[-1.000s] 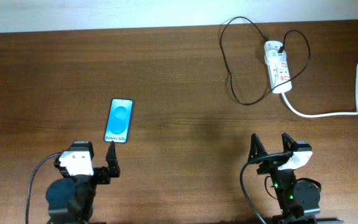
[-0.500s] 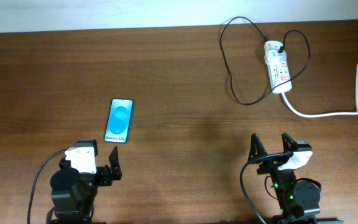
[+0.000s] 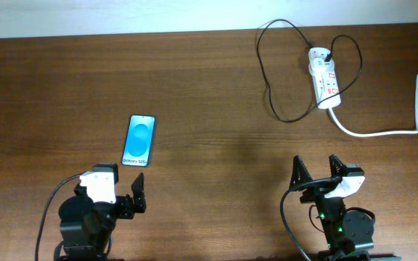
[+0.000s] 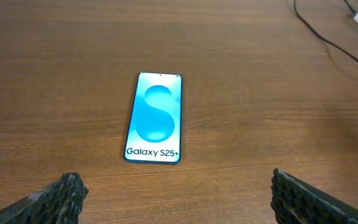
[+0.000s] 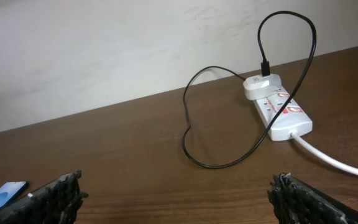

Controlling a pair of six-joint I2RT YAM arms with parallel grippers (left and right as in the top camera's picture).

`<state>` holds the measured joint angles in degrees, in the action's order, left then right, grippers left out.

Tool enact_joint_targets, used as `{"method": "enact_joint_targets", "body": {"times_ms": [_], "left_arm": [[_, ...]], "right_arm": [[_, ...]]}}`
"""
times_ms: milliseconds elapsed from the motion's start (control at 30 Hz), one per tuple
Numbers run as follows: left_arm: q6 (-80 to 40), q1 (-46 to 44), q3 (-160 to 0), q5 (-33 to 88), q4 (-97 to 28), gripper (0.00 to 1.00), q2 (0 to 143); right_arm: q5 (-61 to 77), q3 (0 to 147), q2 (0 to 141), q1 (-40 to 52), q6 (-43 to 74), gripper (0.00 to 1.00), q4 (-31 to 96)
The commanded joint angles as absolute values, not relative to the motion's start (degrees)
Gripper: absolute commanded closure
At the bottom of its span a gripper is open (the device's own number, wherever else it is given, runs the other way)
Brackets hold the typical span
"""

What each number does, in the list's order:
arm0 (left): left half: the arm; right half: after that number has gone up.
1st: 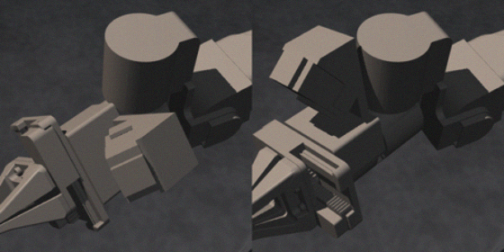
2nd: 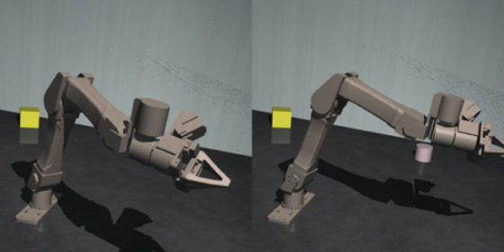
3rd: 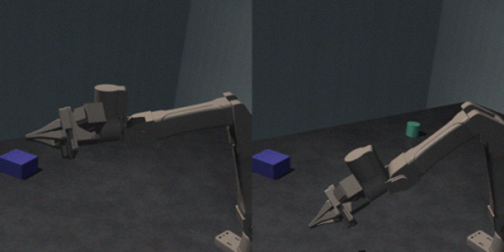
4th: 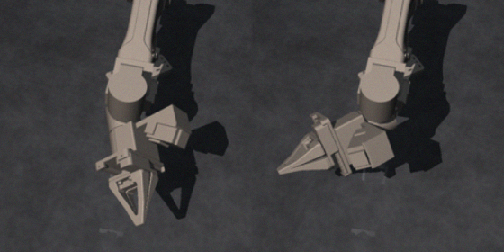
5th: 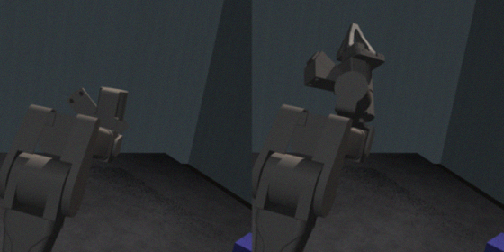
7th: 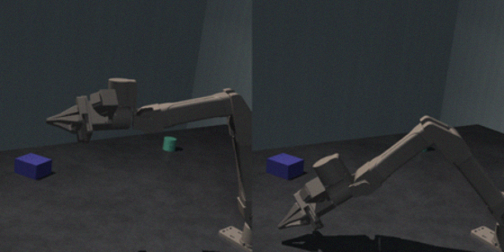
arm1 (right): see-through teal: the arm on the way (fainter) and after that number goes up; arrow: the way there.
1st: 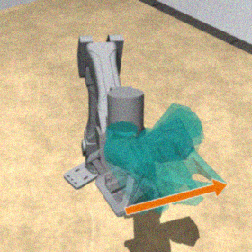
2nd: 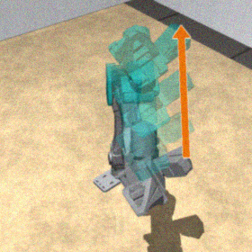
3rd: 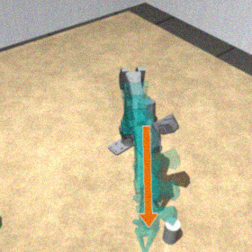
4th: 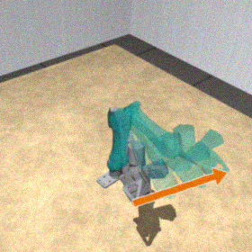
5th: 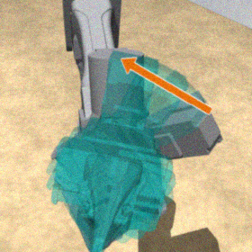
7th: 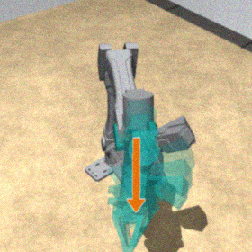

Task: Plug charger to phone and switch on socket
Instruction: 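Move the left gripper forward over the blue smartphone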

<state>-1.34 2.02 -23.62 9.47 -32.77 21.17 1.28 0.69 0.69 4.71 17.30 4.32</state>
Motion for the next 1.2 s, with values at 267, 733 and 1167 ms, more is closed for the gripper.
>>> {"method": "enact_joint_targets", "body": {"times_ms": [267, 733, 1167], "left_arm": [[4.27, 2.31, -40.6, 8.6, -38.79, 0.01, 38.94], [4.91, 2.28, -60.99, 8.8, -52.1, 0.01, 66.04], [5.74, 2.28, -60.97, 9.89, -50.43, 0.01, 75.72]], "right_arm": [[0.8, 0.32, 0.36, 4.86, 16.78, 0.02, 4.54], [0.8, 0.32, 0.36, 4.86, 16.8, 0.02, 4.56], [0.78, 0.32, 0.36, 4.86, 16.8, 0.02, 4.54]]}}
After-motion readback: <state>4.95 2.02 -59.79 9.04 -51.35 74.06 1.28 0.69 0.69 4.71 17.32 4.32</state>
